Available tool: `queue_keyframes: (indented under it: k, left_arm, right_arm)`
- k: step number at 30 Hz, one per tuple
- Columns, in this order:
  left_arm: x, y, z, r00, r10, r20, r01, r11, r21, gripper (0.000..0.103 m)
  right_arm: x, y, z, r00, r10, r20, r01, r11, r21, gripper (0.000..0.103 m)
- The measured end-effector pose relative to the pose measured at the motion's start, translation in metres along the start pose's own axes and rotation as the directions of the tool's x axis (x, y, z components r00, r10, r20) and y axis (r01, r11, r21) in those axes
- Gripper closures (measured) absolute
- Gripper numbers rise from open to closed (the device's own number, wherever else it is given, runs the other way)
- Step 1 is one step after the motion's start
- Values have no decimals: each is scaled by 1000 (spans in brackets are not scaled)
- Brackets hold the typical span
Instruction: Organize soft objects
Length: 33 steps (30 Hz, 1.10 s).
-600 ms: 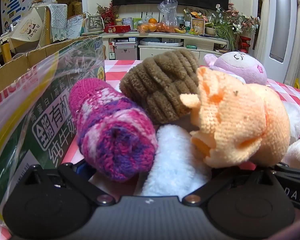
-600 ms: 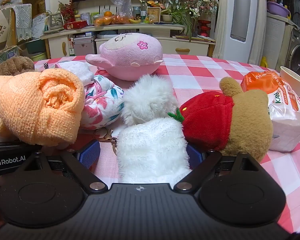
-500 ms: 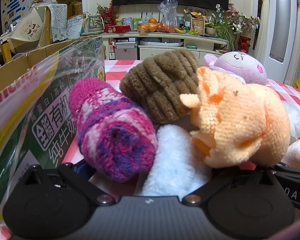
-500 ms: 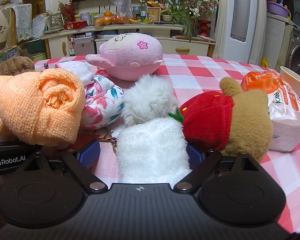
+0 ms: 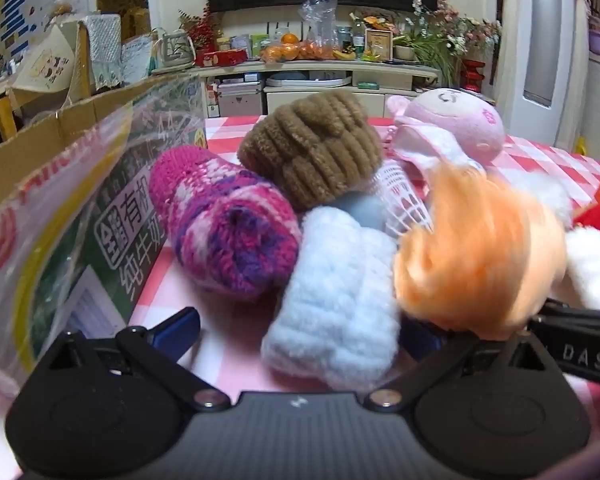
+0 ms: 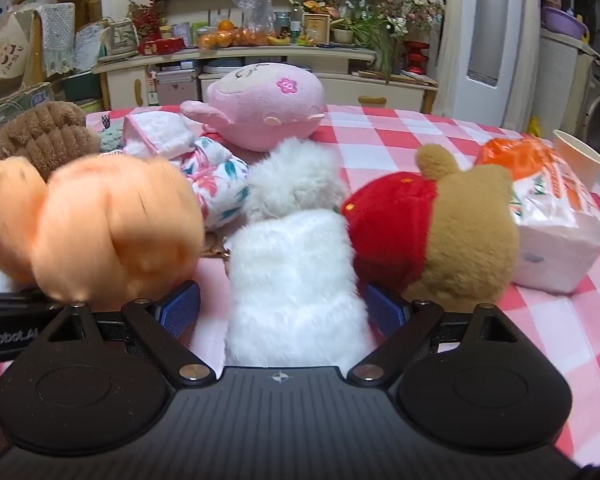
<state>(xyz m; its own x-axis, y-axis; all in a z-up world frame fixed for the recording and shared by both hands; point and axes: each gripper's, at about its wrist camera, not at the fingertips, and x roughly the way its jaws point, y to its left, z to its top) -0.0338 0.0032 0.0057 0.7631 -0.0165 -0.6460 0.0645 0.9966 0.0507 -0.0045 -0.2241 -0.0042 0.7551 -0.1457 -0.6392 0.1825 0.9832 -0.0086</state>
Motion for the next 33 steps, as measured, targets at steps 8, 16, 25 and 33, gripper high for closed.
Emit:
queue_keyframes:
  k: [8, 16, 25, 33]
  left_arm:
    - [-32, 3, 6, 999, -15, 36, 14, 999, 42, 1]
    - [-76, 12, 12, 987, -17, 162, 4, 997, 80, 1]
    - [-110, 43, 10, 975, 38, 221, -59, 994, 90, 1]
    - [-131, 78, 5, 959, 93, 268, -119, 990, 82, 1]
  right_arm:
    - [-11, -4, -4, 1000, -5, 12, 4, 998, 60, 0]
    - [-30, 6, -17, 995, 3, 102, -11, 997, 79, 0]
    - [-46, 25, -23, 987, 61, 149, -69, 996, 49, 0]
    - [-75, 40, -36, 973, 106, 206, -107, 994, -9, 0]
